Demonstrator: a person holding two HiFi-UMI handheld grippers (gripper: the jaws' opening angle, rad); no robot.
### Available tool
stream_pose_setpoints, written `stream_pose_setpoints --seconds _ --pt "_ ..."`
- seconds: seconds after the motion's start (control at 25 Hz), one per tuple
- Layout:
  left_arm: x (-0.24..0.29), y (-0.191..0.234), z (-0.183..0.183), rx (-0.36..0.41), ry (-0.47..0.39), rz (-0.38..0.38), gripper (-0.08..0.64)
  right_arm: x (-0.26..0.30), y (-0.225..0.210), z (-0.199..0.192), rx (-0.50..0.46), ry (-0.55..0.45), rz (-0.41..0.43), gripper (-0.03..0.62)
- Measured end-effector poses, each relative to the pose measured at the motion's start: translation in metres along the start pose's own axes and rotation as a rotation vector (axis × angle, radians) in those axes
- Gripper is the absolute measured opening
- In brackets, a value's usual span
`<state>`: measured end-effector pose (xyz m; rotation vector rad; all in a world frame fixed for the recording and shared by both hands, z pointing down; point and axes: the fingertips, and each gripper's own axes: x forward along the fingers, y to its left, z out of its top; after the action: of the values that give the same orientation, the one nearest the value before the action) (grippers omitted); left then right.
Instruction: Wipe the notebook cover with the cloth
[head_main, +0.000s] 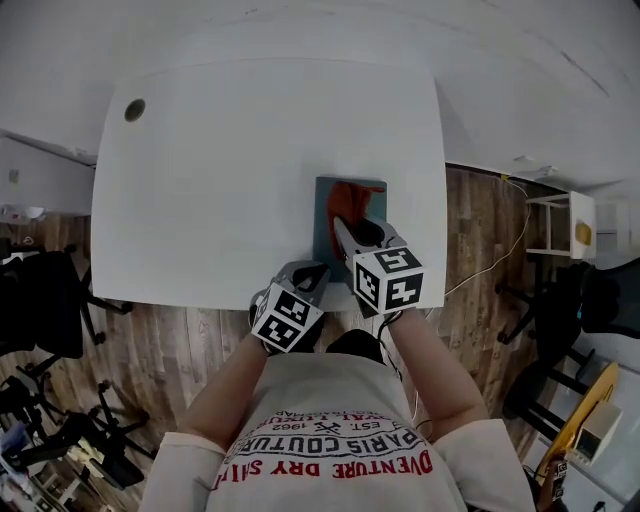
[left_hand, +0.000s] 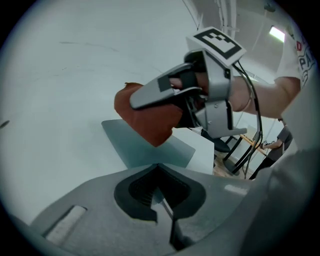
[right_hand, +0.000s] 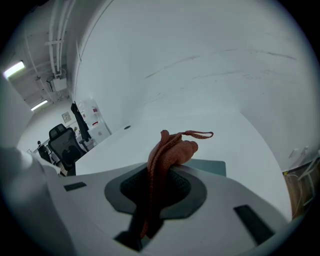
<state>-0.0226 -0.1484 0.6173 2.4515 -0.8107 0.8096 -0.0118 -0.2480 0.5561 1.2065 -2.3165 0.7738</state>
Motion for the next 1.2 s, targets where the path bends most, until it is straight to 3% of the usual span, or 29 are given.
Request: stream_pose_setpoints --seconds 0.28,0.6,0.92,1.2 --pt "0.001 0.0 0.0 -0.011 0.008 -0.019 0.011 0.046 0.01 0.022 0.011 0.011 0.033 0.074" --pt "0.0 0.001 -0.001 0.023 0.016 -0.034 0.009 0.084 -0.001 0.002 -0.032 0.126 -0.015 0.074" --pt "0.002 0.004 -0.003 -0.033 0.036 -0.06 0.009 0.084 -0.016 -0.002 -0.048 0.164 -0.05 0.077" --pt "0.003 0.005 -0.005 -0.092 0.059 -0.072 0.009 0.073 -0.029 -0.003 -0.005 0.163 -0.073 0.078"
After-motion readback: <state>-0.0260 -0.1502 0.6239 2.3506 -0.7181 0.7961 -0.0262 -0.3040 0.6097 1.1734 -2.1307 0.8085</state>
